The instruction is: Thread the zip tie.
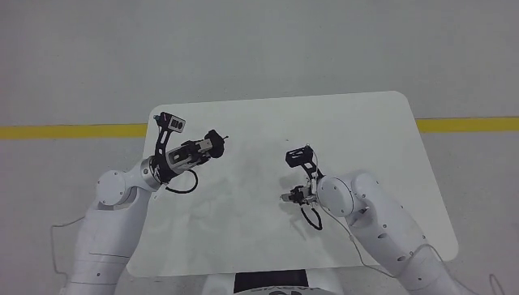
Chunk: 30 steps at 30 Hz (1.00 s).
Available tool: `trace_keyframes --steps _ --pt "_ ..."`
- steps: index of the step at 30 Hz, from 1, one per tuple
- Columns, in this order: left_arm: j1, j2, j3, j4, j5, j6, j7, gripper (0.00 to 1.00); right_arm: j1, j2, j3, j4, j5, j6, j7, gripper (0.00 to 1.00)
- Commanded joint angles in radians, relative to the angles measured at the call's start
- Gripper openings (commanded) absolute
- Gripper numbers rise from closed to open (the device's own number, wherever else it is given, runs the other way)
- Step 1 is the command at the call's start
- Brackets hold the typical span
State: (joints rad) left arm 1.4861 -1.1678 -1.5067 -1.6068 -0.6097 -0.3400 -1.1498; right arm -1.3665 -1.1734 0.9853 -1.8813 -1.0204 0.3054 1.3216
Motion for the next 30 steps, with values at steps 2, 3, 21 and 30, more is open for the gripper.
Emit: trace_keyframes --steps 2,3,21,30 --pt "0.0 0.0 0.0 0.0 0.0 0.0 0.0 0.0 -0.003 0.0 -0.001 -0.004 -0.013 0.006 -0.003 0.41" --pt "0.0 0.0 0.0 0.0 0.0 0.0 0.0 0.0 -0.004 0.0 -0.001 -0.005 -0.015 0.007 -0.003 0.41" --pt "0.0 0.0 0.0 0.0 0.0 0.0 0.0 0.0 -0.015 -0.004 -0.006 0.056 -0.053 0.024 -0.042 0.31" --pt "0.0 0.0 0.0 0.0 0.0 0.0 0.0 0.0 -0.019 -0.009 -0.01 0.087 -0.067 0.034 -0.071 0.22"
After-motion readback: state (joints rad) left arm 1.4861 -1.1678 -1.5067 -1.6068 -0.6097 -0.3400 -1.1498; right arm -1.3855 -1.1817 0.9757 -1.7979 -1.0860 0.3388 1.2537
